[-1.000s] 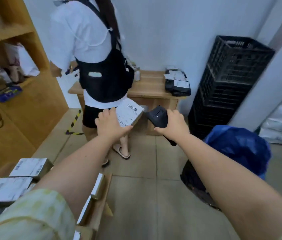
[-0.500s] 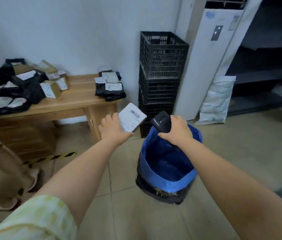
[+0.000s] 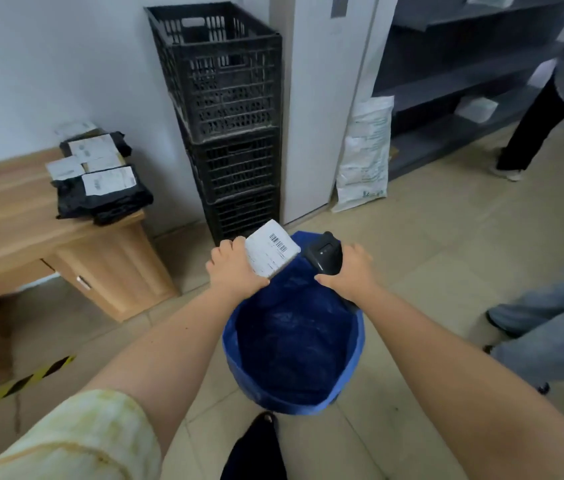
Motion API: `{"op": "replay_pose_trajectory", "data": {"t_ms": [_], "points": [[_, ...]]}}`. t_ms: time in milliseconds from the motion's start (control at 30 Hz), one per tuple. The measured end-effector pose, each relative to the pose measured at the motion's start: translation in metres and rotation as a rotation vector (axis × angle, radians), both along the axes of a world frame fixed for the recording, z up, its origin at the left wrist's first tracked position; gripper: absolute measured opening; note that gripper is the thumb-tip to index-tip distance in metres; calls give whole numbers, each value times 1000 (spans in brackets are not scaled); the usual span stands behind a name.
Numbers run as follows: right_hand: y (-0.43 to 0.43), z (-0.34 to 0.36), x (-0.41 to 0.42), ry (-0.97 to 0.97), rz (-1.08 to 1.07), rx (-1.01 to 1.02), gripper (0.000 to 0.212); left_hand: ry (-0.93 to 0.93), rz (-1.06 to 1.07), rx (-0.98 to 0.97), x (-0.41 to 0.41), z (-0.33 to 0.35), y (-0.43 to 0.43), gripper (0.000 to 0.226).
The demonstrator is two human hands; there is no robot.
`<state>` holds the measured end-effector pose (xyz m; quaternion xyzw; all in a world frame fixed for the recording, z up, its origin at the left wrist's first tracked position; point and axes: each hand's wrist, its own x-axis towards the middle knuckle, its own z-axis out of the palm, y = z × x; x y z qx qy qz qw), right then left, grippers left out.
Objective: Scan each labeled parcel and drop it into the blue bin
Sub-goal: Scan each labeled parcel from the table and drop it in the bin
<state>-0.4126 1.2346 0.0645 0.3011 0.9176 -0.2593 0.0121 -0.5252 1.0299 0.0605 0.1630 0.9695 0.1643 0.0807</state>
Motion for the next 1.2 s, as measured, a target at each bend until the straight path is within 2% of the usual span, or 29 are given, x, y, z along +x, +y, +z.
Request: {"op": "replay_pose_trajectory", "data": {"t_ms": [300,500,633,867,1000,1200], "points": [[22,-78,-75,-141,-195,-106,74,-298,-72,-3,-100,-93,56,93],[16,-155,-83,-241,-325,-222,68,-434,-28,-75,-102,-174,68,89],[14,-220,-83,-274,-432,-333,71,-525,-22,-126,-93,-244,67,95],[18,-373,-78,-309,-608,-458,88,-583,47,-149,-78,-395,82,98],[22,-480,-76,-356,-662,-470,88,-575,169,-159,-63,-499,87,90],[20,-623,-68,-427,-669,-416,87,-634,380,-163,-23,-624,95,94]]}}
